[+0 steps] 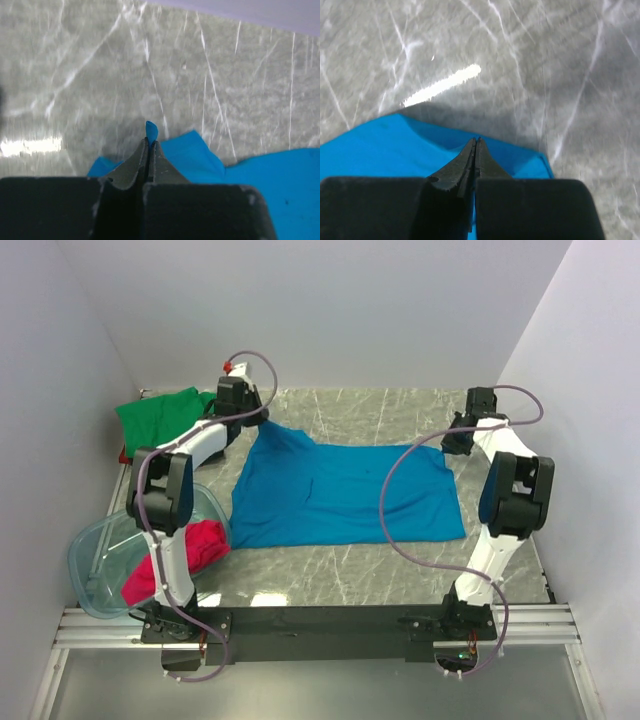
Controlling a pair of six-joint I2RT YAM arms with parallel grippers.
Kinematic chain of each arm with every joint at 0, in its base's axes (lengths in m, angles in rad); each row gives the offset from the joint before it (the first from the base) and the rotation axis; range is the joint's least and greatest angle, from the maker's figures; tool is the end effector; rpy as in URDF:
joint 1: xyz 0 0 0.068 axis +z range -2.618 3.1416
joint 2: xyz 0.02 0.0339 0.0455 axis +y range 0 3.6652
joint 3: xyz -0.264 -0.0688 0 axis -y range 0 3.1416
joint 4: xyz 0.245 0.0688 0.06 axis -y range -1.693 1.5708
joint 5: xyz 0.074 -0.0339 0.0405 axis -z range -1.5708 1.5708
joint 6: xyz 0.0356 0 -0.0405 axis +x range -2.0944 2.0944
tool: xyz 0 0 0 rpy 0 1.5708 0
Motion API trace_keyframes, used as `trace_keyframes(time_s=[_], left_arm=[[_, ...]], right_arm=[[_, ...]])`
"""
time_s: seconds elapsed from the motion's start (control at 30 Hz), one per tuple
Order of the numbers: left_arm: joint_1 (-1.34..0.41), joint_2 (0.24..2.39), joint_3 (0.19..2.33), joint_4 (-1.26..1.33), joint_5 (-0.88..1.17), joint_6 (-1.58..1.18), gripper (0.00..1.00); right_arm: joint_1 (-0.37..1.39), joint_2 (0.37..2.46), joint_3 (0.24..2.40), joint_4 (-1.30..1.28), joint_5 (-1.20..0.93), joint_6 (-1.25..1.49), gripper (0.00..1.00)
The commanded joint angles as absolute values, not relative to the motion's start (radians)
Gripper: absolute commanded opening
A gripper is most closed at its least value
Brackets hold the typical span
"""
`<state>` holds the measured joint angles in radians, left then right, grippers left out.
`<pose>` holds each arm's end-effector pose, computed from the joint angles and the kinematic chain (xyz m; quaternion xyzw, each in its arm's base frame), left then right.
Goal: Fold and stack the t-shirts
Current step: Fold the tshirt
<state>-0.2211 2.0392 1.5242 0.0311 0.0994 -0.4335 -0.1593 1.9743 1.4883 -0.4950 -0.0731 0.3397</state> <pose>0.4664 -0.1085 0.2297 -0.0651 0.8528 -0.2063 0.4754 0.4242 -0.0655 0.2039 0.2258 0.9292 0.0610 0.2861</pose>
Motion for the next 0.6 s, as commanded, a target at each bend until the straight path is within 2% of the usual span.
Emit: trace_keyframes(time_s=[0.0,0.33,0.57], left_arm=[[-0.225,1.93,1.418,0.116,0.121,-0.474,0.0],[-0.227,1.66,1.076,0.182,0.138,-0.499,0.0],[-0.256,1.416,0.852,0.17,0.094,-0.509,0.0]], right_arm=[[-0.153,1.872,1.411,-0.43,-0.078,0.331,0.0],[-0.152,1.701,1.204,-0.391,-0.043,0.337,0.0],[-0.152,1.637,1.155,-0.402,-0.002,0.345,0.0]])
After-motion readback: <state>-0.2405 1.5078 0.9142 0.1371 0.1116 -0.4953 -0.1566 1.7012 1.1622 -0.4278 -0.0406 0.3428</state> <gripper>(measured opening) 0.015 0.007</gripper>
